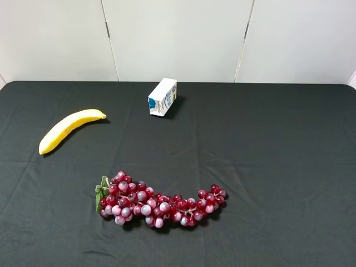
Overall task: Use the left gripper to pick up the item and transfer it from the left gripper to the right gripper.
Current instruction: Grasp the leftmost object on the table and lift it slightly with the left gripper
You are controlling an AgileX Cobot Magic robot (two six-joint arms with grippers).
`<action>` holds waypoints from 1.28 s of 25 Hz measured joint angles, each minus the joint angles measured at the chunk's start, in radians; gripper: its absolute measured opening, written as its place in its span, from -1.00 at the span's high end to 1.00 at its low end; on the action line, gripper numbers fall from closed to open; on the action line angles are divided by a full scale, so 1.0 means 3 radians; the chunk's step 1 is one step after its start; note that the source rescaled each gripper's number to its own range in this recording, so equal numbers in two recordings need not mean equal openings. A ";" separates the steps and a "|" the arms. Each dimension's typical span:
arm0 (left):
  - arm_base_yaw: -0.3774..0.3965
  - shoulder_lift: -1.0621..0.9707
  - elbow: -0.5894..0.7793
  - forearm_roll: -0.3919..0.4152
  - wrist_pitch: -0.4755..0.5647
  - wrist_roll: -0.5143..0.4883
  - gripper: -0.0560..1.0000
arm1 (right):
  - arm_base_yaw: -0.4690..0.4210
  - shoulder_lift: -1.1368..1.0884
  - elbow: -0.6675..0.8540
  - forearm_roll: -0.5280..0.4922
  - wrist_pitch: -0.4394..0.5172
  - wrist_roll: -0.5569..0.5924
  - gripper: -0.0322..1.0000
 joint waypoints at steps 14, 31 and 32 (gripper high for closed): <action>0.0000 0.0000 0.0000 0.0000 0.0000 0.0000 -1.00 | 0.0000 0.0000 0.0000 0.0000 0.0000 0.0000 -1.00; 0.0000 0.0000 0.0000 -0.0006 0.0000 0.0000 -1.00 | 0.0000 0.0000 0.0000 0.0000 0.0000 0.0000 -1.00; 0.0000 0.0000 0.0000 -0.0010 0.0000 0.0000 -1.00 | 0.0000 0.0000 0.0000 0.0000 0.0000 0.0000 -1.00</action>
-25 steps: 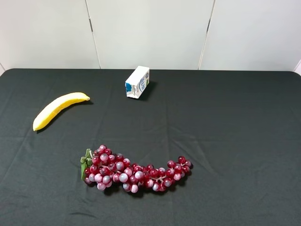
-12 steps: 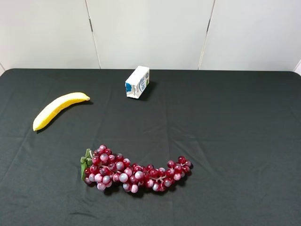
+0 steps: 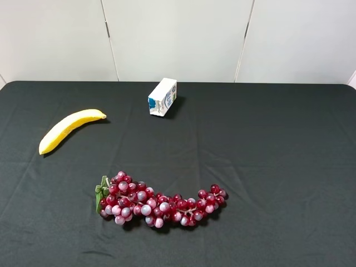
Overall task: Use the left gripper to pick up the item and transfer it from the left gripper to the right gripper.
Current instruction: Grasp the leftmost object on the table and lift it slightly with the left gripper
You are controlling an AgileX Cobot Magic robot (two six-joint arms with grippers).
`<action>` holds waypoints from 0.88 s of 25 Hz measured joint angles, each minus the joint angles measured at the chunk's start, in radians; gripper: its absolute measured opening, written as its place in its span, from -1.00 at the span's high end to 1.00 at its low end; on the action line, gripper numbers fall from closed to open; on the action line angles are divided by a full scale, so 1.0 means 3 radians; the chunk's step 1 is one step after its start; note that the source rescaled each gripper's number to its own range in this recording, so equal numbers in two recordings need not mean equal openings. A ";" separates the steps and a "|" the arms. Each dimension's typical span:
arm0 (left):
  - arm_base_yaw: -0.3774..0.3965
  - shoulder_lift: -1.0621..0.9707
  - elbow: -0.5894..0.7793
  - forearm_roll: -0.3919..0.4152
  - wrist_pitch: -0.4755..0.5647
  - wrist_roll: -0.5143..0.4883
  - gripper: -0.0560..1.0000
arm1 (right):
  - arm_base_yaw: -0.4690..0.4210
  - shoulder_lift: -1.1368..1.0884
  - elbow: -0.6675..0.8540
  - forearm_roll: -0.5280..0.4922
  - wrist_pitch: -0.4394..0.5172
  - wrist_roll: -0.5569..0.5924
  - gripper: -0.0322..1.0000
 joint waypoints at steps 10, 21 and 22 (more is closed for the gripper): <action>0.0000 0.1062 -0.0469 -0.0026 0.0091 -0.0003 -1.00 | 0.0000 0.0000 0.0000 0.0000 0.0000 0.0000 -1.00; 0.0000 0.2724 -0.0850 0.0034 -0.0377 0.0070 -1.00 | 0.0000 0.0000 0.0000 0.0000 0.0000 0.0000 -1.00; 0.0000 0.2860 -0.0850 0.0036 -0.0469 0.0099 -1.00 | 0.0000 0.0000 0.0000 0.0000 0.0000 0.0000 -1.00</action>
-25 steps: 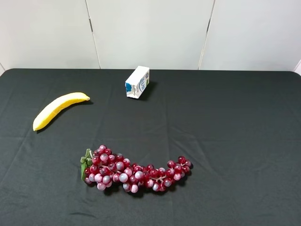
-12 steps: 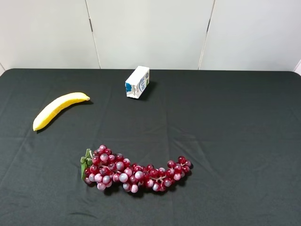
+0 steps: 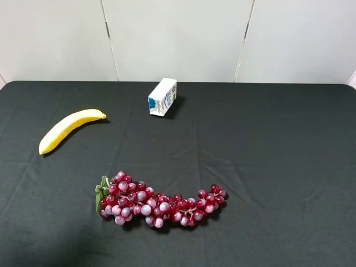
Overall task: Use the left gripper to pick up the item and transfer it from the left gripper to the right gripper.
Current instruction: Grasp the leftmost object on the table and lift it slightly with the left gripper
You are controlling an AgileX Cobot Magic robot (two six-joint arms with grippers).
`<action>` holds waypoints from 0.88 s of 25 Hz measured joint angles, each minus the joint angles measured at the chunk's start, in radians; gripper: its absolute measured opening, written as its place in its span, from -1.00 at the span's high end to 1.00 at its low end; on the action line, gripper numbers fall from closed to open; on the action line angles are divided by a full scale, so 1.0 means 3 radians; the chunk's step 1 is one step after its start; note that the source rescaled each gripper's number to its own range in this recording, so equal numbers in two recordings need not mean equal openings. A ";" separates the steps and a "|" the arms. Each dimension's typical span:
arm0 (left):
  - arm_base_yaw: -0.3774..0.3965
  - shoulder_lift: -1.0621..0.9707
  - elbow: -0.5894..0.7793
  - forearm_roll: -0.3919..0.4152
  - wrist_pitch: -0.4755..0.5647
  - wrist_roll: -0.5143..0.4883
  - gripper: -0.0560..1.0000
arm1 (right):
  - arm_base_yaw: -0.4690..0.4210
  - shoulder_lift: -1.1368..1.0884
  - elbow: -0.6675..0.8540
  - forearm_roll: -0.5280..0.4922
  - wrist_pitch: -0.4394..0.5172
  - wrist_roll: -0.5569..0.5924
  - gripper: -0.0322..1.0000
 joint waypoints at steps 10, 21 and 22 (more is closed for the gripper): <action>0.0000 0.1202 0.0000 0.0003 -0.0707 0.0289 -1.00 | 0.0000 0.0000 0.0000 0.0000 0.0000 0.0000 -1.00; 0.0000 0.2212 -0.0002 -0.0022 -0.1261 0.0578 -1.00 | 0.0000 0.0000 0.0000 0.0000 0.0000 0.0000 -1.00; -0.0003 0.2283 -0.0009 -0.0024 -0.1318 0.0602 -1.00 | 0.0000 0.0000 0.0000 0.0000 0.0000 0.0000 -1.00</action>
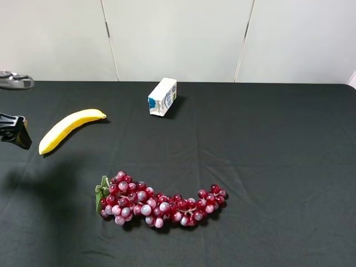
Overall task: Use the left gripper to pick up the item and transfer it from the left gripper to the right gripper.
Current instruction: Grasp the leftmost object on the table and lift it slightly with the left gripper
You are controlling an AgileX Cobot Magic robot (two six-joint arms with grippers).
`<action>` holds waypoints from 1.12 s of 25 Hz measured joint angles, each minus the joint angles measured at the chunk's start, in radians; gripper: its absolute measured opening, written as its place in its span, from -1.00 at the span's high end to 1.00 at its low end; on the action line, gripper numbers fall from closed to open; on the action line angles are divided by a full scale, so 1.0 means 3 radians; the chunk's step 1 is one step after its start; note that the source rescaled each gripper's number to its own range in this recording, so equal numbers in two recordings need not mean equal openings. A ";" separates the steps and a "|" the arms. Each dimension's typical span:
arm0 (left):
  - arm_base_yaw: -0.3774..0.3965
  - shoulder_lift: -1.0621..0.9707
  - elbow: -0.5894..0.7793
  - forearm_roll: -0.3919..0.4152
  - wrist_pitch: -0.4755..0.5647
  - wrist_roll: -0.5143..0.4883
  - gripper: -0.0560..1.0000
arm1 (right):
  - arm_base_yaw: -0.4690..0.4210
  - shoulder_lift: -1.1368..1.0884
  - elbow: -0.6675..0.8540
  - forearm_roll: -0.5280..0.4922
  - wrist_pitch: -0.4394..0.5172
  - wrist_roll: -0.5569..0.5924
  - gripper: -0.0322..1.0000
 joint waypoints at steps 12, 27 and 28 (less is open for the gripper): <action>-0.0337 0.0896 -0.0498 0.0067 -0.0144 0.0048 -1.00 | 0.0000 0.0000 0.0000 0.0000 0.0000 0.0000 -1.00; -0.0369 0.1165 -0.0544 0.0074 -0.0599 0.0057 -0.45 | 0.0000 0.0000 0.0000 0.0000 0.0000 0.0000 -1.00; -0.0369 0.1165 -0.0549 0.0074 -0.0599 0.0057 -0.38 | 0.0000 0.0000 0.0000 0.0000 0.0000 0.0000 -1.00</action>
